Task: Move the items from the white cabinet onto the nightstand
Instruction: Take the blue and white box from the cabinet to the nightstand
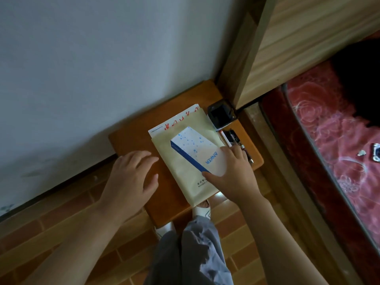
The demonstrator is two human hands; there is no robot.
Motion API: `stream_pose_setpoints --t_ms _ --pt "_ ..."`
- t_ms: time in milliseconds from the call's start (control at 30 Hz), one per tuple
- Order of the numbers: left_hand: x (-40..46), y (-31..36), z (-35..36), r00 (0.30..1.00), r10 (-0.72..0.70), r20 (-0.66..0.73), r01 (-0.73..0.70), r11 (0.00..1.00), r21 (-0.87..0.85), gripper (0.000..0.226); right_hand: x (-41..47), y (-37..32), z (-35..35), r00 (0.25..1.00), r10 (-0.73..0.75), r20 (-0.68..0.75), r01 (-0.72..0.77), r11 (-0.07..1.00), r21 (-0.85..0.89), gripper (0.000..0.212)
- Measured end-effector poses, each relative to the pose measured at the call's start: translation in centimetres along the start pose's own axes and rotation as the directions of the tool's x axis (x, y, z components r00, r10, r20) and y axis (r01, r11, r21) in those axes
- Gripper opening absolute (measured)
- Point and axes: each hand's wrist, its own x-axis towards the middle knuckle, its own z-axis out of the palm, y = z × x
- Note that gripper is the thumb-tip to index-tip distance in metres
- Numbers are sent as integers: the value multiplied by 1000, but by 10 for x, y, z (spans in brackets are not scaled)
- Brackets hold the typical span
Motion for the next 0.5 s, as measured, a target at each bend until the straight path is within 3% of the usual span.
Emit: stream_pose_setpoints --t_ms 233,500 --pt "10 7 35 998 0 56 2 999 -40 43 16 3 58 992 51 -114 -49 999 22 93" --pt "10 14 43 998 22 56 -18 998 -61 48 17 -8 79 989 86 -119 -87 996 -5 96"
